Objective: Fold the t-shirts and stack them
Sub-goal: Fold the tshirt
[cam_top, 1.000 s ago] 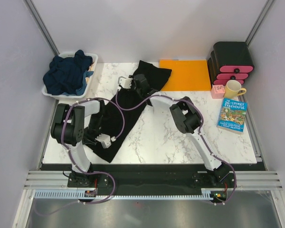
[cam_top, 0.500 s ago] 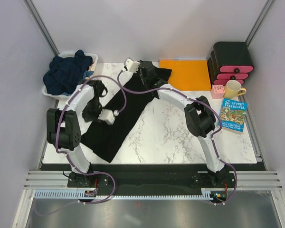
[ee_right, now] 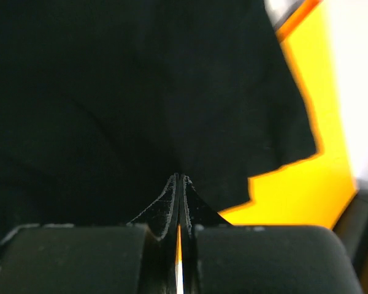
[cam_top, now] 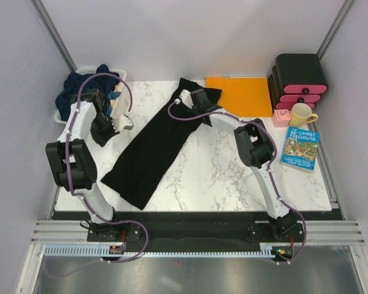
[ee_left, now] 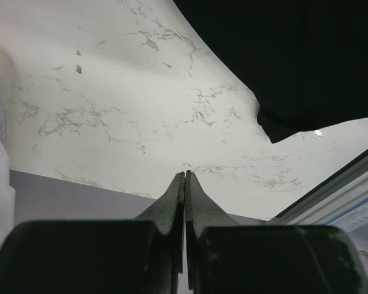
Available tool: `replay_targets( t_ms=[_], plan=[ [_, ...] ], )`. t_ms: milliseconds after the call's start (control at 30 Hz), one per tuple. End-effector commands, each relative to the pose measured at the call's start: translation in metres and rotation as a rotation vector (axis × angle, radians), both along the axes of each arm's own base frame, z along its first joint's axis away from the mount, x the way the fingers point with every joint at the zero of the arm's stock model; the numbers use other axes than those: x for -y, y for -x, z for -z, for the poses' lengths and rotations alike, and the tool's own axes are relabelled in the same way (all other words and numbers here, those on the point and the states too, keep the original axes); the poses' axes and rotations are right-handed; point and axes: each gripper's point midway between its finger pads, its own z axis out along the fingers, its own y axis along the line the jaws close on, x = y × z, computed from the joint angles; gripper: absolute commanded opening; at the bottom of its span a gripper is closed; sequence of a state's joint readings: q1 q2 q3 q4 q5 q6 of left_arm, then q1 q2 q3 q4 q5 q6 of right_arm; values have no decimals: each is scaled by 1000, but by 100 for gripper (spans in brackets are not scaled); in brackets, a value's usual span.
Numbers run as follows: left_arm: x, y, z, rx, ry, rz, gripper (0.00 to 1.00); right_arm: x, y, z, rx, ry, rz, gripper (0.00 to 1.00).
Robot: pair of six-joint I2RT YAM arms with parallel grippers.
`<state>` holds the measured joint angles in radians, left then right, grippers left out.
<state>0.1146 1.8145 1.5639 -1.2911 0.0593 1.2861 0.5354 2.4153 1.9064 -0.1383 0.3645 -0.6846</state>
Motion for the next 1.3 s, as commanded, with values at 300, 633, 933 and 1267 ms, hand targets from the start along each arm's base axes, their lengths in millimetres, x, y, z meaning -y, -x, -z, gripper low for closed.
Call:
replay_targets(
  t_ms=[300, 633, 933, 1267],
  plan=[
    [-9, -33, -78, 300, -65, -132, 2, -32, -46, 22, 52, 6, -124, 0],
    [-15, -33, -82, 316, -112, -143, 2, -49, -55, 54, 84, 153, -304, 0],
    [0, -33, -67, 331, -73, -130, 2, -85, -82, 43, 336, 254, -514, 0],
    [11, -33, -65, 420, -25, -134, 2, -71, -80, -91, 670, 108, -312, 5]
  ],
)
